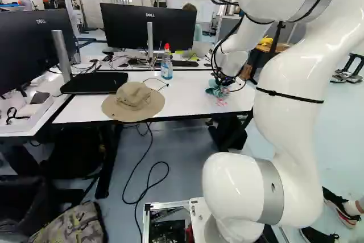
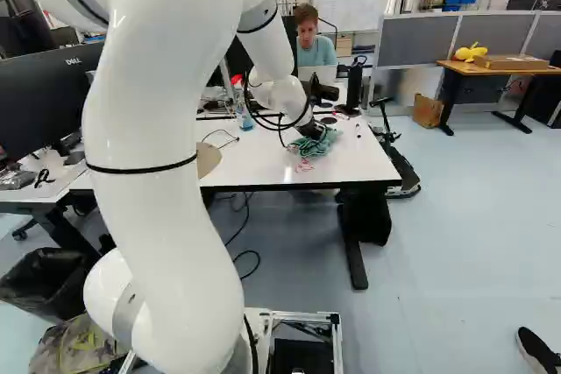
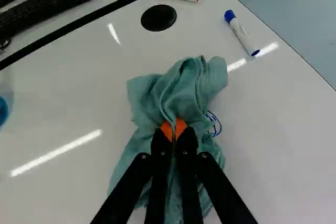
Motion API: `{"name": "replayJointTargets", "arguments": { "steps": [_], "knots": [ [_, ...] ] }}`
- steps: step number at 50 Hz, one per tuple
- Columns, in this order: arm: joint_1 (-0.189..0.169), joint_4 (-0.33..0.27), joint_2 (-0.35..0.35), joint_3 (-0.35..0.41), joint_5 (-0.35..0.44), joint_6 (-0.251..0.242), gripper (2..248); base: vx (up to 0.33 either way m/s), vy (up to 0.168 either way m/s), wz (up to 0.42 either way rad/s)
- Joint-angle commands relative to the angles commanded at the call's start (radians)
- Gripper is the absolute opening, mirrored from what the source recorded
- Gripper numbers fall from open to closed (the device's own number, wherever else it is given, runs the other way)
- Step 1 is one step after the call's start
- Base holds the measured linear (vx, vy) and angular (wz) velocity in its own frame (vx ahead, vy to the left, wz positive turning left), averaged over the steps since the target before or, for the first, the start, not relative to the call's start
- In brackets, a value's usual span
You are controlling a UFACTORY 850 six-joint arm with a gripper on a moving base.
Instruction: Clean the table with the green towel
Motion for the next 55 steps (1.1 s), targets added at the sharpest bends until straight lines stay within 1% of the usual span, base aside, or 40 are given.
{"name": "replayJointTargets", "arguments": {
  "steps": [13, 26, 38, 47, 55],
  "knots": [
    [-0.039, 0.0, 0.014, 0.018, 0.0, 0.0, 27, 0.0, 0.0, 0.0],
    [-0.078, 0.0, 0.0, 0.0, 0.0, 0.0, 27, 0.0, 0.0, 0.0],
    [-0.11, 0.0, -0.025, -0.031, 0.0, 0.0, 27, 0.0, 0.0, 0.0],
    [-0.124, 0.0, -0.06, -0.074, 0.0, 0.0, 27, 0.0, 0.0, 0.0],
    [-0.119, 0.0, -0.091, -0.114, 0.0, 0.0, 27, 0.0, 0.0, 0.0]
  ]
}}
